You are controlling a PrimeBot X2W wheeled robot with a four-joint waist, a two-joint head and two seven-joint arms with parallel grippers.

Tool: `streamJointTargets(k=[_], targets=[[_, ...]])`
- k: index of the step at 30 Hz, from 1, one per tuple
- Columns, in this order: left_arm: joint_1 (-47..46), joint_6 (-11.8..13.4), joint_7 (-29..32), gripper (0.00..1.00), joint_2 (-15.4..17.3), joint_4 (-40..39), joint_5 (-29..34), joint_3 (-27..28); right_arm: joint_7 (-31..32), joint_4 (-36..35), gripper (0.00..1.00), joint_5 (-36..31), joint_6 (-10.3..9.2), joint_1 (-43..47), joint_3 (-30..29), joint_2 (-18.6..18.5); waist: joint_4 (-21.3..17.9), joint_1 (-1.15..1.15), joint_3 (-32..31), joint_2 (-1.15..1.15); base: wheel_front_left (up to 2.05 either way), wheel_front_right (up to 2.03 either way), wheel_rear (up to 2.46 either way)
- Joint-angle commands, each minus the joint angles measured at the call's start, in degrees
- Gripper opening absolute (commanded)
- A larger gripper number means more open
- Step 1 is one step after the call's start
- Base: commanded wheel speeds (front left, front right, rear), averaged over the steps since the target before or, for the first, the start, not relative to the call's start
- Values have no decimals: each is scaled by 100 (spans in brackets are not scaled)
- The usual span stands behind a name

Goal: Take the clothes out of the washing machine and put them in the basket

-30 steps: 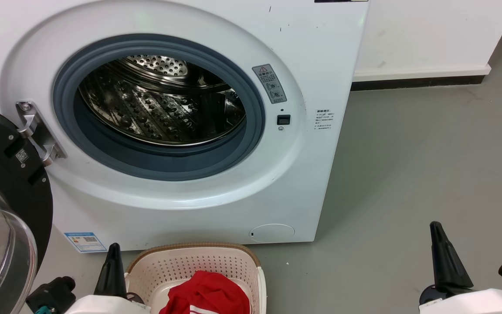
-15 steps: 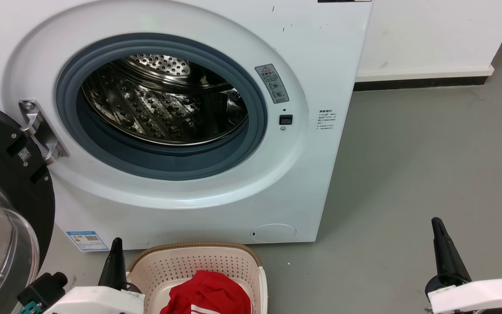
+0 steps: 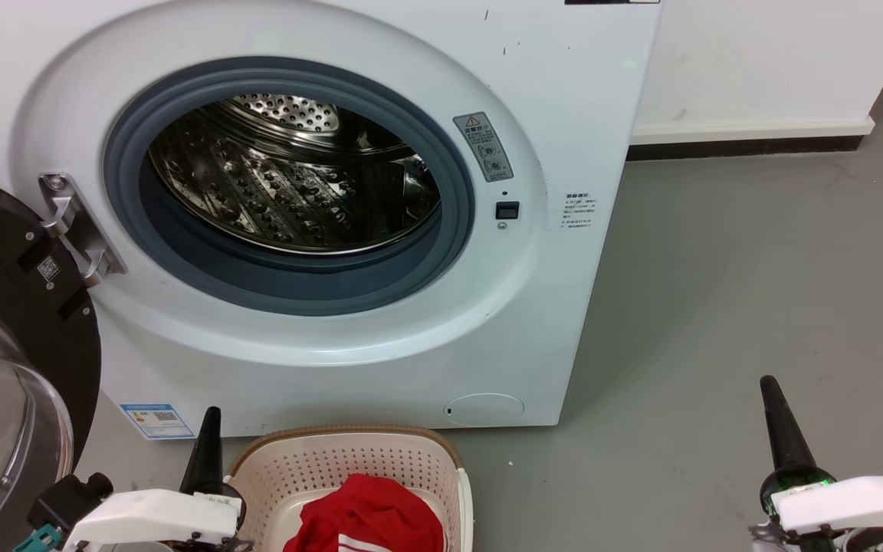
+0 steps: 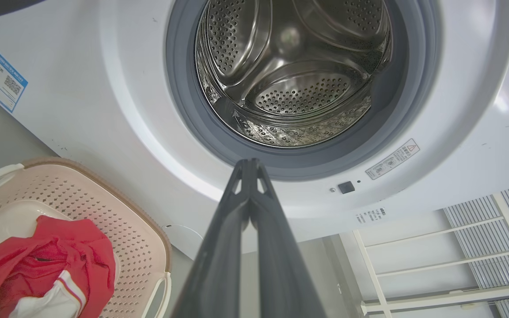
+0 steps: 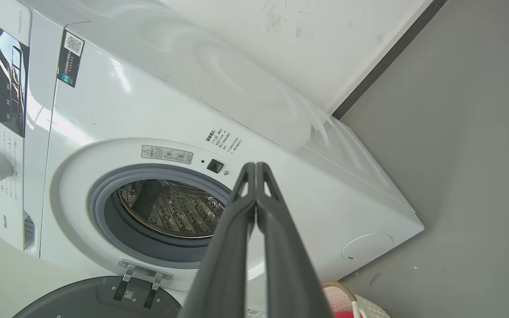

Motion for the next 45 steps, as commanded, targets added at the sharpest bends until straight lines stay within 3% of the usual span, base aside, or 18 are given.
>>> streamJointTargets(k=[1, 45], targets=[[-140, -42, 24, 0, 15, -34, -121, 23, 20, -21, 0, 124, 0, -170, -16, -35, 2, 0, 0, 0, 0, 0, 0], [-501, -265, 613, 0, 20, 266, -2543, 134, 648, 505, 0, 2518, -1, -616, -227, -2, 103, 0, 2, 0, 0, 0, 0]])
